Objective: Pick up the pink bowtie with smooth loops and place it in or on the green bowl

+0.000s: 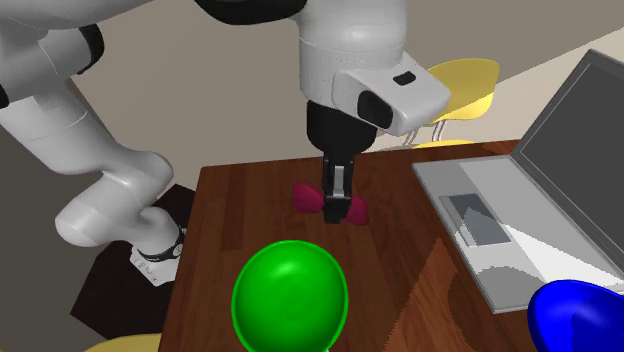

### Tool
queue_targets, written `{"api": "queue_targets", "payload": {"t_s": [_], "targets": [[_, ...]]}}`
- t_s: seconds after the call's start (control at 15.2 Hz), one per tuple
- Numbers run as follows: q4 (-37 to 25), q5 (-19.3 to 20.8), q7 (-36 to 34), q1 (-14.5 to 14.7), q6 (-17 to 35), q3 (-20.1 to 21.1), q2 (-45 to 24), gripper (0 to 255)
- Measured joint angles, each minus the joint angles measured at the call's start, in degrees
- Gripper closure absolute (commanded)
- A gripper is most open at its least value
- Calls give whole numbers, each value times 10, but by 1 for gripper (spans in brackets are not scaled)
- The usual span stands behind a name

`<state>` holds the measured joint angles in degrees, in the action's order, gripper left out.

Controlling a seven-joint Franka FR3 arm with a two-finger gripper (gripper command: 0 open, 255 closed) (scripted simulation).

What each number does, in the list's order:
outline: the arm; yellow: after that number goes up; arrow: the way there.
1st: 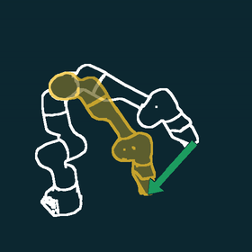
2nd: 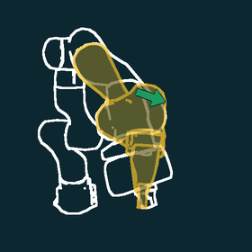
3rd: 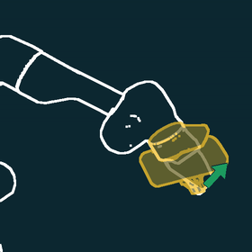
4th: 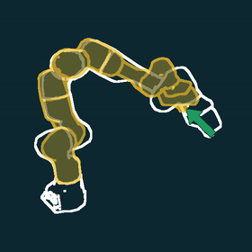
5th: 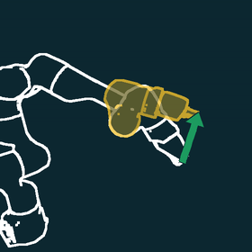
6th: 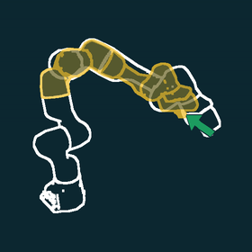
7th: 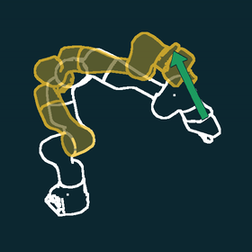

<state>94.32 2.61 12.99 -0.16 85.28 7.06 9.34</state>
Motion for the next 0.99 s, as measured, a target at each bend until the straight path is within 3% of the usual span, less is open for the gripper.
{"api": "queue_targets", "payload": {"t_s": [0.53,0.99], "targets": [[44,9,109,-43,17,-67,33,255],[114,10,115,-46,70,-72,50,255]]}}
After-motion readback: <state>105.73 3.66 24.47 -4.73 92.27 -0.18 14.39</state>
